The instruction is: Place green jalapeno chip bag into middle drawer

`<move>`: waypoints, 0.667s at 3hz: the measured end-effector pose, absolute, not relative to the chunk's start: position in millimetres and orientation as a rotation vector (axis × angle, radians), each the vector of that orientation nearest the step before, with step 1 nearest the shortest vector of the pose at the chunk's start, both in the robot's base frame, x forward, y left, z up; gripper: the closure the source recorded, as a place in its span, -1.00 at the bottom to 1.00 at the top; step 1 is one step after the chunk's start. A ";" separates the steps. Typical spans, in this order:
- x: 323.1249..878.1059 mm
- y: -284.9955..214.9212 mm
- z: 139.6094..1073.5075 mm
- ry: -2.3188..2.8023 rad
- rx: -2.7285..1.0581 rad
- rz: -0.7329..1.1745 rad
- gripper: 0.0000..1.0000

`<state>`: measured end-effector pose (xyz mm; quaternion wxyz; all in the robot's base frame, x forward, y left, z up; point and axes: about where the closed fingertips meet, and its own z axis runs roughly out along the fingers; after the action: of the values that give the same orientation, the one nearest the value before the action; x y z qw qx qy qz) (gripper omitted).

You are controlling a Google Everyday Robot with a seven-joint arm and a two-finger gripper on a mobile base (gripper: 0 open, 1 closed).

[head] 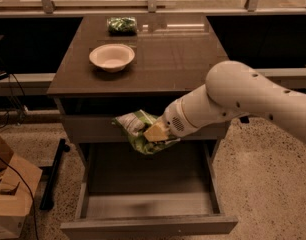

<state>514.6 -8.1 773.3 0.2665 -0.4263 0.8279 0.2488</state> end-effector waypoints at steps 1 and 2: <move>516.8 -12.6 712.8 2.299 -1.114 0.742 1.00; 511.1 -18.4 654.1 2.350 -0.991 0.854 1.00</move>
Offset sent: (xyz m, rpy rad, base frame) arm -0.0063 -0.0258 -0.1983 0.2019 0.2855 -0.1942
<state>511.1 -18.4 654.1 0.2238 -0.3592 0.8515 0.3095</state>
